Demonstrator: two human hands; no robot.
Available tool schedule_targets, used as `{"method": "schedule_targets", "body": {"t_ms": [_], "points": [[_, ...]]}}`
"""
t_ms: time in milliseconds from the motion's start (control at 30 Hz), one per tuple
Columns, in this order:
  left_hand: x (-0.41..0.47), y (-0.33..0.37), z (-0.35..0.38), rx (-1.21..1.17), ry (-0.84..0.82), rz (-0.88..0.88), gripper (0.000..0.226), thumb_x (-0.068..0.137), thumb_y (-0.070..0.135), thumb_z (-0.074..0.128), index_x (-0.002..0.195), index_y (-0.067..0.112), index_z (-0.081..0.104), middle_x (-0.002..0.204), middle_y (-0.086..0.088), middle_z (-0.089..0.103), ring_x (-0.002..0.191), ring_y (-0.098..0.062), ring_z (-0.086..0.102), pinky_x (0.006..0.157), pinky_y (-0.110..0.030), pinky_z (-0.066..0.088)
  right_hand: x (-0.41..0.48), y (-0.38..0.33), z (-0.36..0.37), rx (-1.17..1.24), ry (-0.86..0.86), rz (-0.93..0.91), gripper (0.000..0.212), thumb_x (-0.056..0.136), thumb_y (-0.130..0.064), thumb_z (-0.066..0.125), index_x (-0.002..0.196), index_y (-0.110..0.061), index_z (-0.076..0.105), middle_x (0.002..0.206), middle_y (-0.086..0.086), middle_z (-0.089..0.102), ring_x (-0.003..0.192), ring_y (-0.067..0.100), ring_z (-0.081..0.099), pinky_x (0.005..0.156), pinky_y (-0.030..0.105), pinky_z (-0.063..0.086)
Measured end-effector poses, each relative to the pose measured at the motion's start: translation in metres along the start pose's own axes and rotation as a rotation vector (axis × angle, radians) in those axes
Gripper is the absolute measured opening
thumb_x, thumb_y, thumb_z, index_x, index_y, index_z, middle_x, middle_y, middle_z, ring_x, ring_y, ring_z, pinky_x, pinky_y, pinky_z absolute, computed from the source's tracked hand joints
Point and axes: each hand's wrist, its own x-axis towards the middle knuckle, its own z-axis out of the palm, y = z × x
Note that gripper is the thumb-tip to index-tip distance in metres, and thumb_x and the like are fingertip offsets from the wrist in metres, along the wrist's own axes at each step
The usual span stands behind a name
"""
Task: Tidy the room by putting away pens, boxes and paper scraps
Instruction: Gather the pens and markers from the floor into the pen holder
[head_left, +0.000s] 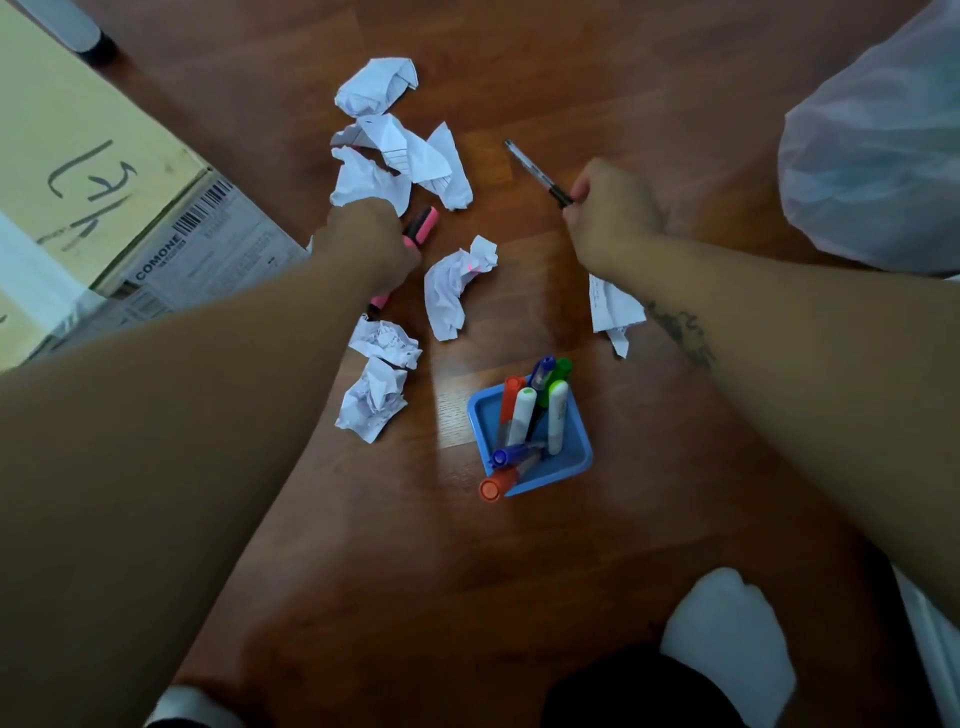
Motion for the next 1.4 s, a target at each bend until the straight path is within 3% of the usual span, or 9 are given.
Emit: {"method": "schedule_targets", "body": {"t_ms": [100,200,333,433,533,700,900,1067,1400], "points": [[-0.006,0.004,-0.019,-0.086,0.011,0.011,0.038,0.091,0.032,0.066,0.116,0.004,0.066,0.111,-0.016,0.065,0.104,-0.032,0.06,0.087,-0.044,0.054,0.002,-0.007,-0.024,0.131,0.051,-0.029,0.02,0.096,-0.02,0.055,0.113,-0.013,0.063,0.118,0.008,0.064,0.108,0.026,0.06,0.08,0.028,0.044],[-0.019,0.012,-0.039,-0.235,0.087,0.094,0.035,0.091,0.03,0.068,0.115,0.005,0.065,0.108,-0.011,0.063,0.099,-0.026,0.058,0.079,-0.036,0.047,0.002,-0.018,-0.045,0.232,0.107,-0.068,0.021,0.094,-0.019,0.057,0.107,-0.008,0.068,0.103,0.006,0.065,0.09,0.018,0.057,0.078,0.028,0.045],[-0.043,0.023,-0.069,-0.42,0.187,0.248,0.031,0.088,0.023,0.072,0.113,0.009,0.061,0.099,0.0,0.056,0.085,-0.017,0.052,0.071,-0.027,0.039,-0.014,-0.035,-0.07,0.435,0.191,-0.095,0.022,0.092,-0.023,0.06,0.102,-0.006,0.071,0.087,0.001,0.059,0.077,0.011,0.051,0.052,0.019,0.035],[-0.068,0.029,-0.083,-0.467,0.195,0.35,0.028,0.087,0.021,0.073,0.109,0.014,0.057,0.099,0.001,0.054,0.068,-0.007,0.047,0.054,-0.013,0.039,-0.042,-0.041,-0.085,0.564,0.255,-0.14,0.012,0.091,-0.027,0.062,0.09,-0.015,0.065,0.084,0.001,0.06,0.075,0.015,0.056,0.061,0.021,0.043],[-0.1,0.03,-0.091,-0.49,0.21,0.418,0.027,0.084,0.019,0.076,0.101,0.019,0.055,0.1,-0.001,0.058,0.072,-0.006,0.051,0.058,-0.003,0.039,-0.081,-0.041,-0.102,0.545,0.268,-0.185,0.015,0.093,-0.032,0.06,0.091,-0.017,0.063,0.083,0.0,0.06,0.074,0.016,0.058,0.064,0.024,0.043],[-0.155,0.026,-0.091,-0.516,0.176,0.455,0.027,0.084,0.025,0.076,0.102,0.014,0.059,0.102,-0.008,0.065,0.084,-0.019,0.057,0.081,-0.036,0.05,-0.14,-0.036,-0.118,0.494,0.286,-0.219,0.027,0.097,-0.032,0.055,0.101,-0.007,0.064,0.082,-0.002,0.055,0.062,0.004,0.046,0.05,0.01,0.032],[-0.223,0.024,-0.067,-0.53,0.166,0.456,0.023,0.088,0.018,0.071,0.105,0.007,0.059,0.094,-0.001,0.062,0.083,-0.017,0.056,0.074,-0.027,0.045,-0.208,-0.027,-0.118,0.43,0.322,-0.277,0.026,0.099,-0.031,0.05,0.096,-0.007,0.06,0.085,-0.002,0.054,0.075,0.012,0.046,0.058,0.016,0.031],[-0.254,0.024,-0.042,-0.596,0.174,0.358,0.019,0.085,0.013,0.07,0.088,0.025,0.056,0.085,0.008,0.066,0.078,-0.017,0.059,0.064,-0.03,0.044,-0.253,-0.012,-0.099,0.362,0.266,-0.251,0.021,0.098,-0.025,0.052,0.093,-0.006,0.06,0.093,0.002,0.049,0.079,0.014,0.045,0.067,0.023,0.03],[-0.253,0.022,-0.008,-0.479,0.166,0.266,0.015,0.085,0.014,0.064,0.091,0.026,0.058,0.079,0.008,0.06,0.08,-0.021,0.057,0.077,-0.046,0.053,-0.261,0.004,-0.06,0.256,0.027,-0.242,0.014,0.097,-0.018,0.056,0.094,-0.007,0.064,0.099,0.012,0.051,0.077,0.019,0.046,0.061,0.025,0.027]]}}
